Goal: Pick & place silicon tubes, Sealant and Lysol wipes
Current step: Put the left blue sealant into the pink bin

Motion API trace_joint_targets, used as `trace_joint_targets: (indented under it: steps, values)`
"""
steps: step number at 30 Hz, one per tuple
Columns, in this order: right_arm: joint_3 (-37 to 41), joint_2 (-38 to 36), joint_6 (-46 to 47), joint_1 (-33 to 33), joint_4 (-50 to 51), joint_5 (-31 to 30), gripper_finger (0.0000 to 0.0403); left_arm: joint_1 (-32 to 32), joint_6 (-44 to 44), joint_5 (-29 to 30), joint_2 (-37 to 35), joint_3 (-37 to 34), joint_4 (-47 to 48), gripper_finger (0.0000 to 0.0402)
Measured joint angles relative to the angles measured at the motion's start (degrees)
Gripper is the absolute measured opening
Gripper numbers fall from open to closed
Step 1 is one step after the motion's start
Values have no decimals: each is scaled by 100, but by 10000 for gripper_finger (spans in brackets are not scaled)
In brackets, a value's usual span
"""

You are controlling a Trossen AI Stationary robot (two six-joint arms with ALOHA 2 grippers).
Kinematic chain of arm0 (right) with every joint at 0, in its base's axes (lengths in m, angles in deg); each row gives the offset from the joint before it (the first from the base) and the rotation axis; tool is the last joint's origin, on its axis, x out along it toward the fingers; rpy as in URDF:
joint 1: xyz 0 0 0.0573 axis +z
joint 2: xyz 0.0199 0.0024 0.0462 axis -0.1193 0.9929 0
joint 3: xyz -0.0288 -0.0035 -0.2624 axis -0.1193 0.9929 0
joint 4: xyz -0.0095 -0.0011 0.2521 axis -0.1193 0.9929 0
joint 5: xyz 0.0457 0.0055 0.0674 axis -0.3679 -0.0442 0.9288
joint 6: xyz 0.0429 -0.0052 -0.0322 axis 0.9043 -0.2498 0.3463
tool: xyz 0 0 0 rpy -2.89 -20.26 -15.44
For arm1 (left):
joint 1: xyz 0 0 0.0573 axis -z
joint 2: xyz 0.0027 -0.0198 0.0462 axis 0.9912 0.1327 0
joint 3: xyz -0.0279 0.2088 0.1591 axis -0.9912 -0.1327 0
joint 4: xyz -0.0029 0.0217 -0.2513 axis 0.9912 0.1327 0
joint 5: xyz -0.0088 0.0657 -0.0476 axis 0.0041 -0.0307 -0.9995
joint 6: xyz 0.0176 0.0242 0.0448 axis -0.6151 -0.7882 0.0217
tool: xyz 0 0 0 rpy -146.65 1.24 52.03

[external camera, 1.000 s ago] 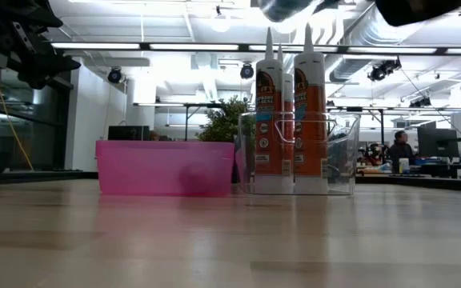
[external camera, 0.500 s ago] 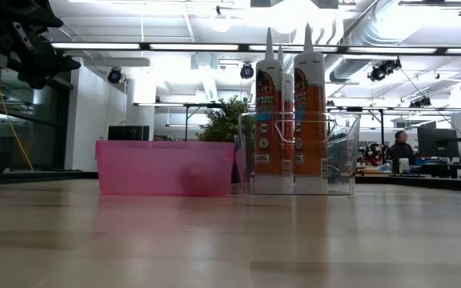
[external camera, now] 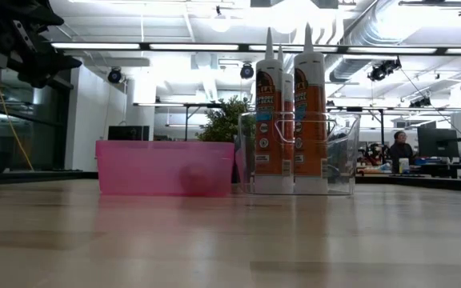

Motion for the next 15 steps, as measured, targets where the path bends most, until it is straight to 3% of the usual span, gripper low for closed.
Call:
trace_joint_targets:
  steps: [15]
  values:
    - [9,0,-418,-112,-33,11,209,0,10,-85,0,0,32,324]
